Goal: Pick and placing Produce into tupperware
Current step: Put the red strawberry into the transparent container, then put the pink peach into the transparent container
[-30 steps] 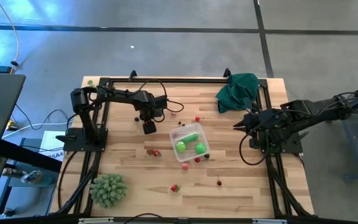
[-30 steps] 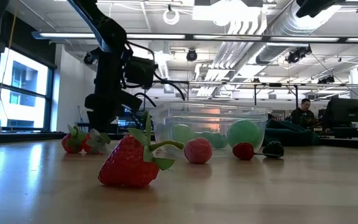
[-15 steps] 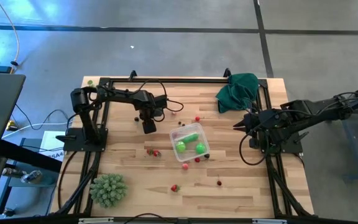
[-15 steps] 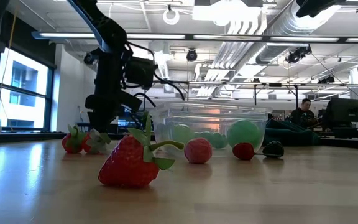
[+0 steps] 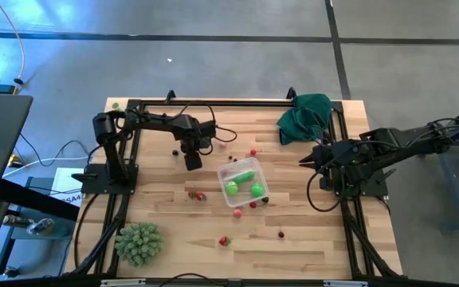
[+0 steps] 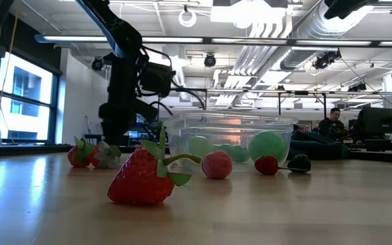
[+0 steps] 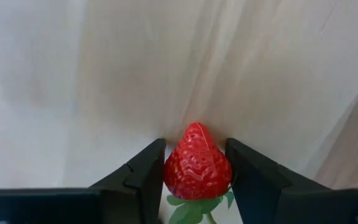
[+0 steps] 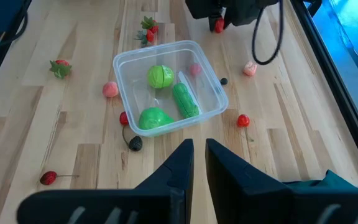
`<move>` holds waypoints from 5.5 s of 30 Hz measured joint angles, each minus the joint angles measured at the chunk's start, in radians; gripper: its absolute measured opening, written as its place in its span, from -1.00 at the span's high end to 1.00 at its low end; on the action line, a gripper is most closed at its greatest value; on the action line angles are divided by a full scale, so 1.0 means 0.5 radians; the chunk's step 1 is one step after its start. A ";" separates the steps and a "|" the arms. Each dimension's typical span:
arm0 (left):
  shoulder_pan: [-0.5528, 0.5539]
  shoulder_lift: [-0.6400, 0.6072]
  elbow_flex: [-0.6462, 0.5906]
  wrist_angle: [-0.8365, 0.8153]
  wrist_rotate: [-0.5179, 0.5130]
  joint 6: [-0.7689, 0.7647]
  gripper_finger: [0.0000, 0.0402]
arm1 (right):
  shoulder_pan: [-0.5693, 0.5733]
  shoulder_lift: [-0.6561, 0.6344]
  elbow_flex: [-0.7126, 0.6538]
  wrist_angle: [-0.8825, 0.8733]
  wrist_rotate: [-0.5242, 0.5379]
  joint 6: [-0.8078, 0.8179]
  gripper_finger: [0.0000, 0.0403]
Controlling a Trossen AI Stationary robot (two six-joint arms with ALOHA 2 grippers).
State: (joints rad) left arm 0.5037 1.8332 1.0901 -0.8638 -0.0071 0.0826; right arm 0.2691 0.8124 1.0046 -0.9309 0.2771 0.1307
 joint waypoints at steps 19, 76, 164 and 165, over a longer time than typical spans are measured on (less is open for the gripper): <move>-0.095 -0.198 0.424 -0.149 0.015 0.143 0.25 | -0.001 -0.001 0.000 0.000 0.000 0.000 0.84; -0.707 0.600 1.134 0.186 0.350 0.858 0.24 | 0.000 0.000 0.000 0.000 0.000 0.000 0.84; -0.565 0.231 1.941 -0.957 -0.536 0.927 0.04 | -0.001 -0.001 0.000 0.000 0.000 0.000 0.84; -0.534 0.231 1.941 -0.966 -0.498 0.938 0.05 | -0.001 -0.001 0.000 0.000 0.000 0.000 0.84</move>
State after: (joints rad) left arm 0.2369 1.9488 2.0605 -1.3468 -0.2562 0.5517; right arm 0.2687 0.8120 1.0046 -0.9310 0.2771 0.1307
